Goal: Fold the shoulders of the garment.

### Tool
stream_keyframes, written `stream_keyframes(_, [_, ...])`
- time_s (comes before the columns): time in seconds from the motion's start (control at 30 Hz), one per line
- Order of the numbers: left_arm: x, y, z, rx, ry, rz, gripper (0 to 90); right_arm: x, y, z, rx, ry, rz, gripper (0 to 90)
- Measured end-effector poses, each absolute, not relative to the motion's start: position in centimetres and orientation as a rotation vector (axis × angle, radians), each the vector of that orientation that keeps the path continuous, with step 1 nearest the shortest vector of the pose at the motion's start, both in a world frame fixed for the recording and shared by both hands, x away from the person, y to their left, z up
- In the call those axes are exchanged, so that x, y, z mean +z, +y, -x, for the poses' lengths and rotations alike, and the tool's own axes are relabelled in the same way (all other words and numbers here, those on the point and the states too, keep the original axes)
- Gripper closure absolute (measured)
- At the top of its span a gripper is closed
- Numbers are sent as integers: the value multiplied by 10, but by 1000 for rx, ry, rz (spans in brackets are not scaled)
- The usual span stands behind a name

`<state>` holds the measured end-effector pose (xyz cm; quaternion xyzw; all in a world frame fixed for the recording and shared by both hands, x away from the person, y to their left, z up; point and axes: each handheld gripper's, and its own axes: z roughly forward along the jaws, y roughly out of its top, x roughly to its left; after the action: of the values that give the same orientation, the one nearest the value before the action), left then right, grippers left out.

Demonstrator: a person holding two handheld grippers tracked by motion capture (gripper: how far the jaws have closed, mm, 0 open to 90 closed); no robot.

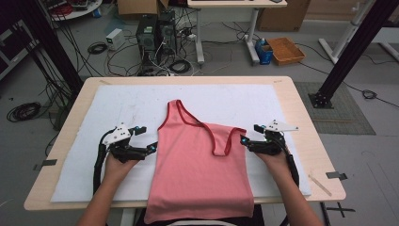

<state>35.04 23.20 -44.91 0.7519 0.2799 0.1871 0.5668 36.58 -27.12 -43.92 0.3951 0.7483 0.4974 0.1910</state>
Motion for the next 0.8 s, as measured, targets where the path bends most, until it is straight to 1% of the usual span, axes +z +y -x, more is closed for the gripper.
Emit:
stream_keyframes(0.6, [-449, 234, -352, 425, 664, -1758, 172, -448, -286, -365, 1424, 2057, -1148, 209])
stream_keyframes(0.8, [-449, 237, -354, 404, 705, -1719, 172, -448, -287, -363, 1432, 2032, -1143, 205])
